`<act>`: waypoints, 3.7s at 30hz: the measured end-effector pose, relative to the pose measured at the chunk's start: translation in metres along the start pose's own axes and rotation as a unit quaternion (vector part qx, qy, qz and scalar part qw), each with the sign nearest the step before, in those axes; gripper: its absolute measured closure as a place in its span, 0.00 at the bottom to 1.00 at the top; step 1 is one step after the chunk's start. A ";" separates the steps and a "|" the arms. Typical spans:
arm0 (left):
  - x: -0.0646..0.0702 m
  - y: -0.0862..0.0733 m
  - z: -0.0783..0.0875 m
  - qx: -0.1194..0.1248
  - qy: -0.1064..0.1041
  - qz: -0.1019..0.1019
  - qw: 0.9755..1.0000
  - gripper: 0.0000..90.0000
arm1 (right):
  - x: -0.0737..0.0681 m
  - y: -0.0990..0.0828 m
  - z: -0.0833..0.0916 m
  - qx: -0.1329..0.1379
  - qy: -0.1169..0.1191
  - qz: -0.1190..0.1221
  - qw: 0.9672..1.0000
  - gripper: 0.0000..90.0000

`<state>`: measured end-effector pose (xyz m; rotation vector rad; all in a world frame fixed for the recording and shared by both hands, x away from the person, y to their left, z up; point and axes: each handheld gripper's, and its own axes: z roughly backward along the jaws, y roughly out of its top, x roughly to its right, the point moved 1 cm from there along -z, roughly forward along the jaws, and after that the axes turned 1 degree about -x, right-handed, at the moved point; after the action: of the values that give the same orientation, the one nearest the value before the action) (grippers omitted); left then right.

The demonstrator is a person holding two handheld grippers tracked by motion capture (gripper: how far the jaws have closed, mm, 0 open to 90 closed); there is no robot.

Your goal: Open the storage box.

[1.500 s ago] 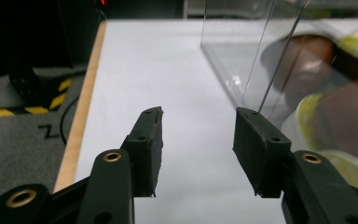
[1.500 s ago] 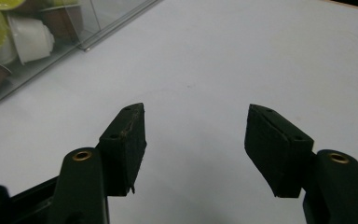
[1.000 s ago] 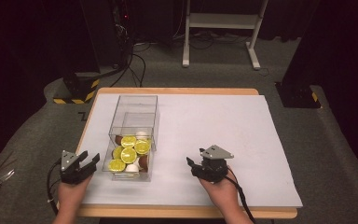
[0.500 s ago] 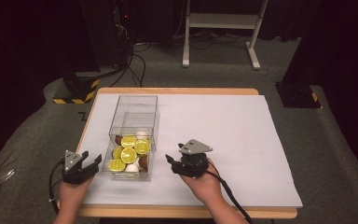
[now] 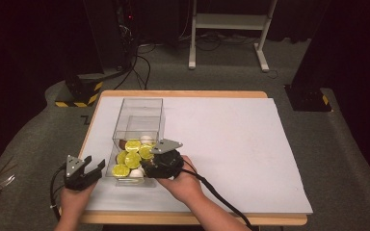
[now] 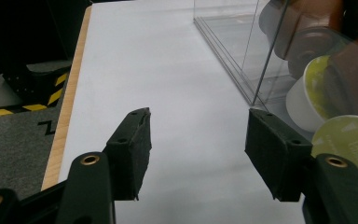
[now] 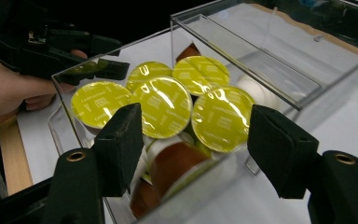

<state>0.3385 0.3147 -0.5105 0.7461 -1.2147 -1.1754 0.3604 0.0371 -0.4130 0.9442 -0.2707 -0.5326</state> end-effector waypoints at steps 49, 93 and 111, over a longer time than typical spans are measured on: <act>-0.005 0.003 0.004 0.007 -0.007 0.027 1.000 0.45 | -0.029 0.031 -0.079 -0.121 -0.013 0.075 0.990 0.37; 0.000 -0.001 0.001 -0.006 -0.008 0.003 1.000 0.44 | -0.025 0.027 -0.045 -0.038 0.000 0.039 0.999 0.42; 0.001 -0.002 -0.001 -0.020 -0.008 -0.009 1.000 0.39 | -0.025 0.033 -0.035 0.000 0.005 0.033 0.999 0.42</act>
<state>0.3385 0.3136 -0.5122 0.7203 -1.1964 -1.2188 0.3655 0.0904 -0.4056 0.9349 -0.2914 -0.4670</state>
